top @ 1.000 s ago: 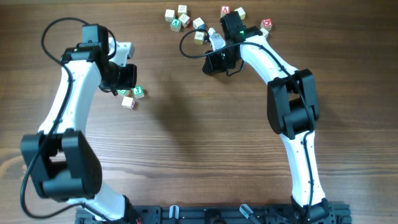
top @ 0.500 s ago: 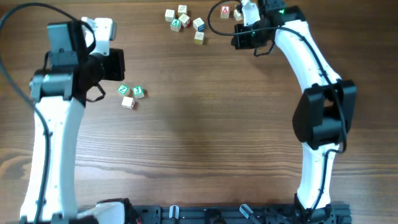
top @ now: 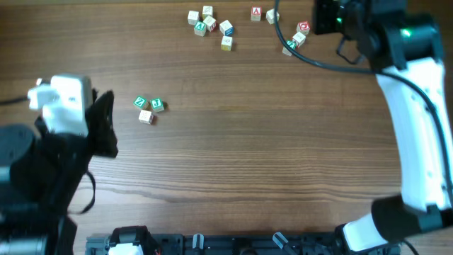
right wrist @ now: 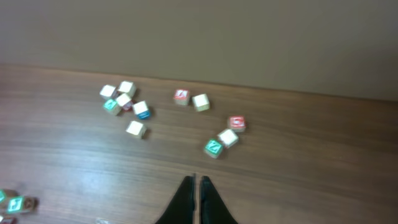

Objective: Form a circle

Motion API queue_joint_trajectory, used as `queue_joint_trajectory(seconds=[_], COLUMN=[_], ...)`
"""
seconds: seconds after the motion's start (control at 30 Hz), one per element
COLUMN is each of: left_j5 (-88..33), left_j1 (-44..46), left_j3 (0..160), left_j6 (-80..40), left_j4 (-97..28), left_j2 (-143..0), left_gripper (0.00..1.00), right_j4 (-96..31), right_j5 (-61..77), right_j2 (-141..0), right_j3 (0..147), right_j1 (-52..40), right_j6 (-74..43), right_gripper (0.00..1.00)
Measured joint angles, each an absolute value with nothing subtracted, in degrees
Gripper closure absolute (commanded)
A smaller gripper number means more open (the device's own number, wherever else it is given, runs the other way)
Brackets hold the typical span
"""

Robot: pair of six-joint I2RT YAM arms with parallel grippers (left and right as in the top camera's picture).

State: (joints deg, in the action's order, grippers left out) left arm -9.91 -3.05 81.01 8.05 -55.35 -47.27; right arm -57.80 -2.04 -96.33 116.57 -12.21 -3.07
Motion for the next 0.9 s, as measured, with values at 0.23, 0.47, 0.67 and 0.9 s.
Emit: queue_joint_trajectory(seconds=[0.23,0.47,0.67,0.9], left_j5=[-3.92,-3.27,7.16,11.51], left_j1=[-3.05,-3.05,-3.05,-3.05], left_j3=[80.99,80.99,80.97,80.95], left_j6=[7.20,6.46,2.98,1.32], left_j4=[-59.02,-60.07,-61.69,-74.61], left_j2=[-46.22,-45.93,-39.27,-37.32], left_gripper=[0.00,0.00,0.00,0.00], right_j4=[-66.72,-74.63,-76.29,-77.78], right_j5=[-12.03,-24.45,-31.16,-31.62], right_j2=[-87.90,-77.80,-71.92,-76.99], right_j3=[116.75,116.75,116.75,116.73], right_j1=[-12.21,-12.21,-12.21,-12.21], right_j6=[-5.06,-14.13,-20.49,-21.67], right_gripper=[0.00,0.00,0.00,0.00])
